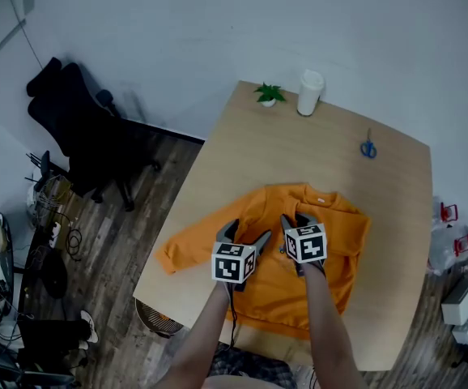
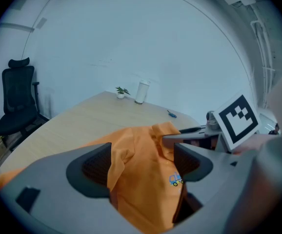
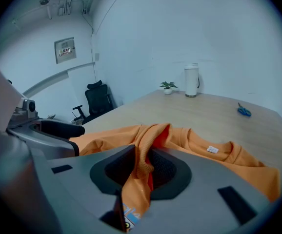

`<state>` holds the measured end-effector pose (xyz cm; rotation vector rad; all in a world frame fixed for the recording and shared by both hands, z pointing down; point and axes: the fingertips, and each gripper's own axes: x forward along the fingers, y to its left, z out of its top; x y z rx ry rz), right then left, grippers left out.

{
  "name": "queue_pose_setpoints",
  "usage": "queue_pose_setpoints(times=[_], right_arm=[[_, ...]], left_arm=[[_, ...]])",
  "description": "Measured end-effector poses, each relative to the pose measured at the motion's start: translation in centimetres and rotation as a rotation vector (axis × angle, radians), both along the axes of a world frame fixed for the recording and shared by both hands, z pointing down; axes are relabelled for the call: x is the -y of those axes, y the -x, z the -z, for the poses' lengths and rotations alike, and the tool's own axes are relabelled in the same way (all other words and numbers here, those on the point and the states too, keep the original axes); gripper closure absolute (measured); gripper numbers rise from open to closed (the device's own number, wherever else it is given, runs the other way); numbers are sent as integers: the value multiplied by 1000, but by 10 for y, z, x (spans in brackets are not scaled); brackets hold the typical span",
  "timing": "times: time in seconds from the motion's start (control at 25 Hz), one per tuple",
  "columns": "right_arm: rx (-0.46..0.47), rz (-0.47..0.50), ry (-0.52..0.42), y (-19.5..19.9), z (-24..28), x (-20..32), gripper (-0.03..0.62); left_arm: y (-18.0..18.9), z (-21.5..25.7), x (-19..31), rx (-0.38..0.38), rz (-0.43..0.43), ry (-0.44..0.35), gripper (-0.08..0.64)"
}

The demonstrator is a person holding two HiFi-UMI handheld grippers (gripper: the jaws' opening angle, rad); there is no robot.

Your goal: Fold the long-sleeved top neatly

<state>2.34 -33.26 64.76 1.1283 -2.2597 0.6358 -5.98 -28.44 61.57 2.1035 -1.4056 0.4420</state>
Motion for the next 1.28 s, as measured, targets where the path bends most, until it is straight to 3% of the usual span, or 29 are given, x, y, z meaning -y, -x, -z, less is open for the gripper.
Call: queue_pose_setpoints(times=[0.28,0.44,0.6,0.68,1.0,1.28], right_arm=[[68,11,68,12,-15,-3,430],[185,-6,40,18,0,-4,285],[272,-145,-32,-5,16,3,126],[281,-195,-27,-17,13,5,95],[273,-183,-64,-27,33,3,91],[261,-131,-123,-18,68,4,104]], left_arm=[[8,-4,-3,1,13,6,158],[13,-4,-5,2,23,7,158],[18,-4,-4,3,36,3,158],[20,-3,-3,4,39,1,158],[21,7,-2,10,54,-20,158],[49,34,-2,16,123,-61,156]])
